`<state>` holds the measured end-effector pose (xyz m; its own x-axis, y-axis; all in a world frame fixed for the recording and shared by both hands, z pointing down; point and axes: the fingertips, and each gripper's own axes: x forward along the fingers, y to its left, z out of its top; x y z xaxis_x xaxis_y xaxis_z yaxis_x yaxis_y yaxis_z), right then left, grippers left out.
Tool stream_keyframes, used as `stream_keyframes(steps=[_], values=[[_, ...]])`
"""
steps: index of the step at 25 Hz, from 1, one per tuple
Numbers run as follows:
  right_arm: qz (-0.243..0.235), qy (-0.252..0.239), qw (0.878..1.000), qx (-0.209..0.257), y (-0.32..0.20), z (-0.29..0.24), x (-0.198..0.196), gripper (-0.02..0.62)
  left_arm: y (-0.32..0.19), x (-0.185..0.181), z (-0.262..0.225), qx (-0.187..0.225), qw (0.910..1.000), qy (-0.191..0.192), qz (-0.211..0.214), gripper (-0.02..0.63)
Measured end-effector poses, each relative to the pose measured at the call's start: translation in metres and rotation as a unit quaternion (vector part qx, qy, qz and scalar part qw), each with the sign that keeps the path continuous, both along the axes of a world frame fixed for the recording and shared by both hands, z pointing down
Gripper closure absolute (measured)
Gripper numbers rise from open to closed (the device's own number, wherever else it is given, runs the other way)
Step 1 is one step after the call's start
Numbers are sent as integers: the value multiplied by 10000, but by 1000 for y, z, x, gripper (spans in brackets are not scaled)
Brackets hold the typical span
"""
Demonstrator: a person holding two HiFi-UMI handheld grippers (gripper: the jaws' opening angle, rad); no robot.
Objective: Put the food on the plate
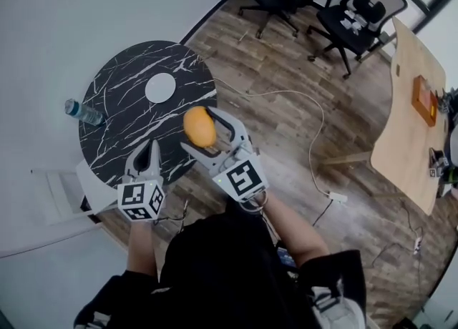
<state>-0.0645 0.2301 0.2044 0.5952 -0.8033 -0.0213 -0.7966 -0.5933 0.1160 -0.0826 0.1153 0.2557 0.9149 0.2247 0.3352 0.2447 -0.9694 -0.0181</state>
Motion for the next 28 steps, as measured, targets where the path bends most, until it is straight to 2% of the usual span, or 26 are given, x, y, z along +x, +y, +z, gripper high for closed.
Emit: stream_keyframes(steps=[6, 11, 17, 21, 25, 28], values=[[-75, -184, 9998, -98, 24, 21, 30, 253, 30, 29, 25, -17, 9995, -299, 46, 606], [-168, -260, 9991, -293, 27, 36, 51, 253, 30, 45, 39, -50, 9990, -444, -20, 606], [-304, -251, 9978, -529, 6, 48, 80, 253, 2, 70, 56, -178, 9982, -533, -222, 606], [-583, -325, 9948, -763, -18, 58, 100, 253, -17, 83, 71, -358, 9963, -634, -446, 606], [-833, -495, 9924, -758, -50, 64, 123, 253, -47, 104, 78, -453, 9948, -682, -602, 606], [-1061, -539, 9878, -1005, -75, 70, 142, 253, -71, 119, 87, -560, 9932, -708, -738, 606]])
